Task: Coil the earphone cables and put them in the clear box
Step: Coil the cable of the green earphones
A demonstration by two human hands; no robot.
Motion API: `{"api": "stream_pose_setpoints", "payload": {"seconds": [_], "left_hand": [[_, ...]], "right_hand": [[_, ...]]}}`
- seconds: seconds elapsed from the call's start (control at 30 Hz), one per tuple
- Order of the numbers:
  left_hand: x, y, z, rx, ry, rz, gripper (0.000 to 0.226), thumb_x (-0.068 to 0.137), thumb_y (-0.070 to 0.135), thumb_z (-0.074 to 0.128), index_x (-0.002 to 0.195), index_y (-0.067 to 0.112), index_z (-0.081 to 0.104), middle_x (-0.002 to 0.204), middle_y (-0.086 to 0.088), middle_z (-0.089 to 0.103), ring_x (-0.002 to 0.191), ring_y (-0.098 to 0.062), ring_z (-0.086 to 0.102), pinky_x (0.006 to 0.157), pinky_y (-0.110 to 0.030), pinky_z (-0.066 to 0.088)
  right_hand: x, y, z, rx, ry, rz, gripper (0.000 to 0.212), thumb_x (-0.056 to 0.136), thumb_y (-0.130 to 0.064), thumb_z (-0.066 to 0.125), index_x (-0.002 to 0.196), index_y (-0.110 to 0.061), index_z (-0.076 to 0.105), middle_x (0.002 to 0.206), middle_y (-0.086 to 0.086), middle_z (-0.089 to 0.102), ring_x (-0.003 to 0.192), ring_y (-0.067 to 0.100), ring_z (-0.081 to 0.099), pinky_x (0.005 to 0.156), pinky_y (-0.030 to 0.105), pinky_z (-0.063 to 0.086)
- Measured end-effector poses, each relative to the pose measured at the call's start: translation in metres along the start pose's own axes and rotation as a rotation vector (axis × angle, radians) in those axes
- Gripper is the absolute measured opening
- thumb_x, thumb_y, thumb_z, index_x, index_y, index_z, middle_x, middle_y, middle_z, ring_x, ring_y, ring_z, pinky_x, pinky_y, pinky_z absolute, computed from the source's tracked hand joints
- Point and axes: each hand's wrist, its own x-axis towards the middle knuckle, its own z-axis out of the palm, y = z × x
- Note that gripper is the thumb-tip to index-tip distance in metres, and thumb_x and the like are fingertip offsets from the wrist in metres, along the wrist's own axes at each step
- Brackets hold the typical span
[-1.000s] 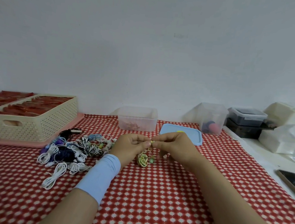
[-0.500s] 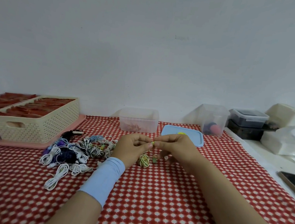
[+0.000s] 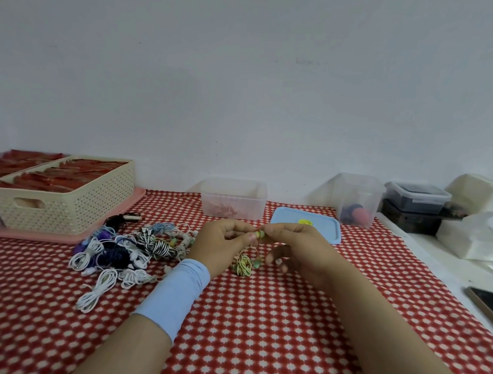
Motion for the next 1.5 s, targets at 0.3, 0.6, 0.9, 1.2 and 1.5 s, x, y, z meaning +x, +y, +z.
{"api": "stream_pose_setpoints", "payload": {"seconds": [0.3,0.6,0.9,1.2,1.5], "left_hand": [[-0.004,0.002,-0.005,-0.168,-0.107,-0.071,0.009,0.088,0.013,0.071,0.094,0.016,0.076,0.082,0.001,0.077,0.073,-0.001,0.069,0.073,-0.015,0.054],[-0.001,0.004,0.000,-0.198,-0.098,-0.062,0.010,0.090,0.015,0.068,0.095,0.017,0.076,0.085,-0.002,0.077,0.071,-0.010,0.062,0.075,-0.023,0.055],[0.005,0.002,-0.004,-0.216,0.000,-0.124,0.014,0.085,0.009,0.074,0.098,0.010,0.068,0.087,-0.005,0.075,0.073,-0.014,0.070,0.070,-0.025,0.058],[0.003,0.001,-0.010,-0.123,-0.042,-0.042,0.023,0.078,0.004,0.079,0.100,0.011,0.073,0.088,-0.004,0.075,0.077,-0.013,0.072,0.069,-0.021,0.058],[0.005,-0.003,-0.014,0.065,0.021,0.010,0.021,0.074,0.013,0.084,0.089,0.023,0.074,0.083,0.007,0.074,0.075,-0.003,0.070,0.067,-0.013,0.054]], "right_hand": [[0.002,0.003,-0.002,0.031,-0.046,0.037,0.013,0.092,-0.018,0.067,0.090,-0.013,0.079,0.090,0.009,0.075,0.055,0.014,0.062,0.039,0.020,0.039],[0.006,0.003,-0.001,0.098,-0.004,0.013,0.017,0.092,-0.019,0.067,0.103,-0.008,0.074,0.085,0.008,0.072,0.055,0.012,0.058,0.043,0.020,0.036],[0.005,0.001,0.004,-0.295,0.204,-0.154,0.030,0.101,-0.030,0.057,0.099,-0.008,0.079,0.097,0.005,0.077,0.047,0.016,0.055,0.047,0.020,0.046],[0.000,-0.002,0.013,-0.345,0.019,-0.133,0.019,0.095,-0.007,0.064,0.110,-0.010,0.075,0.099,0.006,0.076,0.055,0.018,0.061,0.052,0.022,0.051],[0.004,0.001,0.004,-0.420,0.038,-0.177,0.014,0.090,-0.015,0.074,0.103,-0.014,0.078,0.089,0.004,0.078,0.062,0.014,0.064,0.057,0.024,0.054]]}}
